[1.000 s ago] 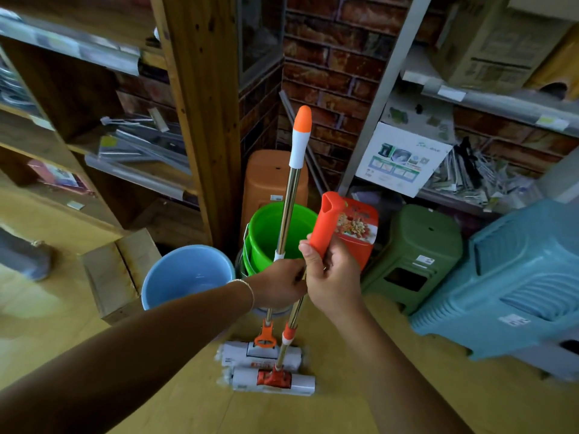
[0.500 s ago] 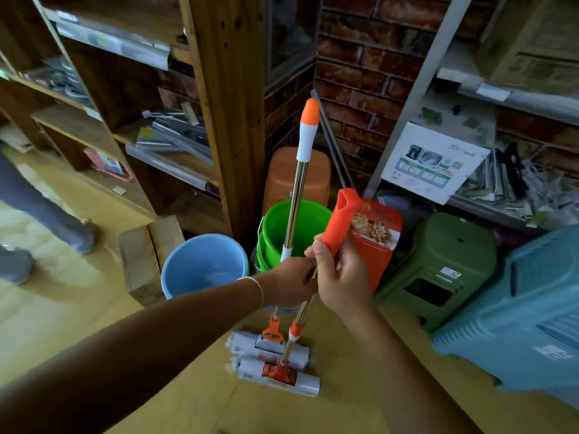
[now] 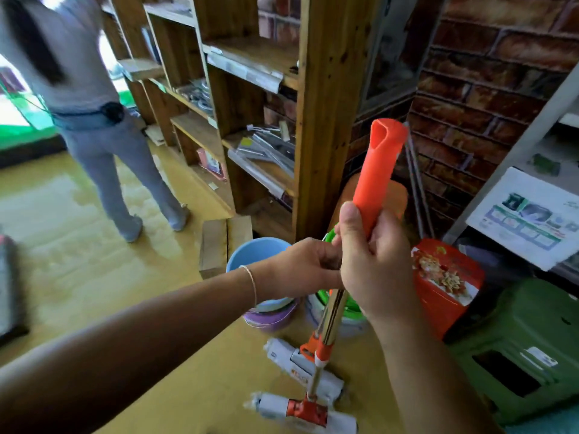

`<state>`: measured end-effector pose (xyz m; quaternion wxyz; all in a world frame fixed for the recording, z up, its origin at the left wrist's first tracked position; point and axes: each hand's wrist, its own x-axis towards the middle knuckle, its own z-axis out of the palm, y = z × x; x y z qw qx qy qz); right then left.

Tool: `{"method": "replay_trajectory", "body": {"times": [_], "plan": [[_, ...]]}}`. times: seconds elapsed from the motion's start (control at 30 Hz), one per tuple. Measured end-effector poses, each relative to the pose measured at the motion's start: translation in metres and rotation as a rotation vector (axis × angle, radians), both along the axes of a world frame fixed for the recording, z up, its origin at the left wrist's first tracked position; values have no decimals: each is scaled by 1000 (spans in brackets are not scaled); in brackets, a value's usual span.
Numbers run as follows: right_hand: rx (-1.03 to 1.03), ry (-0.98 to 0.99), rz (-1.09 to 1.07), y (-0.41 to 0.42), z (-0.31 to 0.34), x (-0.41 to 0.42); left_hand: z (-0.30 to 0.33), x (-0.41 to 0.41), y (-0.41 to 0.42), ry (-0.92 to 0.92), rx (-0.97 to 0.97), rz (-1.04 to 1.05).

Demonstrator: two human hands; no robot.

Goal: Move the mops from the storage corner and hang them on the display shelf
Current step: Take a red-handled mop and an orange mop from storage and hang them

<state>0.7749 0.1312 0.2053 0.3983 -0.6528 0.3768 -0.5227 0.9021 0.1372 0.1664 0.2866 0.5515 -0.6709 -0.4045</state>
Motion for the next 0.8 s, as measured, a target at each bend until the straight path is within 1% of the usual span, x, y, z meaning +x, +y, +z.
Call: {"method": "replay_trajectory", "body": {"times": [0.17,0.3,0.4,0.63,0.8], "plan": [[30,-23,131,20,21,33,18,41,28,68,31,-37],[44,-8,262,36,32,68,19,83,50,28,20,15],[23,-4,333,48,36,100,20,114,72,33,6,51],[17,29,477,90,45,192,41,198,133,64,-27,120],[9,25,573,130,51,270,48,273,181,9,-19,205]]}}
